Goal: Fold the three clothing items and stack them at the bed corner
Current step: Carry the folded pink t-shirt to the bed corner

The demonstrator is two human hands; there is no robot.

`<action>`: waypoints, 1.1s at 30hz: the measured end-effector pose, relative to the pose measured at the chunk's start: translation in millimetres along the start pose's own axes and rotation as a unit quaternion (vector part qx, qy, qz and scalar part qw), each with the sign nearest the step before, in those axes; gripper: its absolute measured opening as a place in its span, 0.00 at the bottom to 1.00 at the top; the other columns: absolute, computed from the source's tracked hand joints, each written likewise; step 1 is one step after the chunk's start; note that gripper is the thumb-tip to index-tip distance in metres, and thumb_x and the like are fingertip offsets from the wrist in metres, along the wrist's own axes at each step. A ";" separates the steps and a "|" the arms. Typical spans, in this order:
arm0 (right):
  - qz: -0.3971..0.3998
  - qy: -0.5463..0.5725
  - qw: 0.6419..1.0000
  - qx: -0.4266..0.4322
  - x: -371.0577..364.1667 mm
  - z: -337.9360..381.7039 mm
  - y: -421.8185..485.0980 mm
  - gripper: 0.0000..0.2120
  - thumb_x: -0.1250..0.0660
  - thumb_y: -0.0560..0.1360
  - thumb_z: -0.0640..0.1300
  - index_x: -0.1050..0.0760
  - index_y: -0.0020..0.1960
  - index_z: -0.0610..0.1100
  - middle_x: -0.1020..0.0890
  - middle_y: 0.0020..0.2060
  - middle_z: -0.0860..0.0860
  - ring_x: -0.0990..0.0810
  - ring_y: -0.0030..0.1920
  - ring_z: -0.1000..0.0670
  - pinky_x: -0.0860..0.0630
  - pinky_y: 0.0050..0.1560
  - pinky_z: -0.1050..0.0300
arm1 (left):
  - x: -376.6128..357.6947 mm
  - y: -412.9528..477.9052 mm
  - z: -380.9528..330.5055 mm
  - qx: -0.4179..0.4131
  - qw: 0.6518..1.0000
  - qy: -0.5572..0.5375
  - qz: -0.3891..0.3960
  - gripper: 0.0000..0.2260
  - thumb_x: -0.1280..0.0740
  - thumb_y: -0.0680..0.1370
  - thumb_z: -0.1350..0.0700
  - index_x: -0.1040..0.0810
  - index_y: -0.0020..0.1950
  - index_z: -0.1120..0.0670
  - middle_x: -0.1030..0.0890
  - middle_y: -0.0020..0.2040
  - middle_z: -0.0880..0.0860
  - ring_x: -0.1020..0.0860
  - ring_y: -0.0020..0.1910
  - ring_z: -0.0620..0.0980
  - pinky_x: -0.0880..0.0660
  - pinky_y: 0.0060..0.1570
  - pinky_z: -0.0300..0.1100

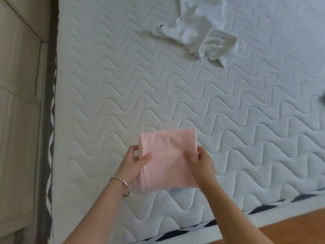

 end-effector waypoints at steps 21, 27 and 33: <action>-0.338 0.295 0.893 0.028 406.5 -80.7 -225.2 0.02 0.35 0.76 0.44 0.26 0.49 0.50 0.18 0.43 0.50 0.18 0.43 0.50 0.21 0.45 0.51 | -368.9 -267.5 -127.7 -0.211 0.900 0.194 0.329 0.21 0.29 0.63 0.48 0.27 0.55 0.44 0.19 0.52 0.53 0.20 0.46 0.48 0.25 0.39 0.39; -0.437 0.310 0.844 0.034 551.1 -165.1 -264.4 0.04 0.35 0.76 0.40 0.26 0.49 0.47 0.19 0.43 0.50 0.20 0.42 0.53 0.23 0.40 0.62 | -540.7 -342.4 -93.5 -0.230 0.864 0.204 0.399 0.16 0.28 0.71 0.58 0.27 0.55 0.46 0.20 0.50 0.54 0.20 0.46 0.50 0.23 0.40 0.39; -0.500 0.327 0.802 0.012 661.2 -228.7 -288.1 0.05 0.34 0.75 0.40 0.26 0.51 0.44 0.19 0.43 0.48 0.20 0.42 0.50 0.22 0.44 0.54 | -671.4 -396.5 -64.7 -0.211 0.843 0.207 0.450 0.15 0.31 0.73 0.60 0.27 0.57 0.49 0.20 0.51 0.55 0.20 0.45 0.50 0.22 0.40 0.41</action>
Point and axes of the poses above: each hand's wrist, its own y-axis towards the middle knuckle, its own x-axis out of the back of the hand, z = x × y, the point moved 3 cm from there along y, towards the middle knuckle
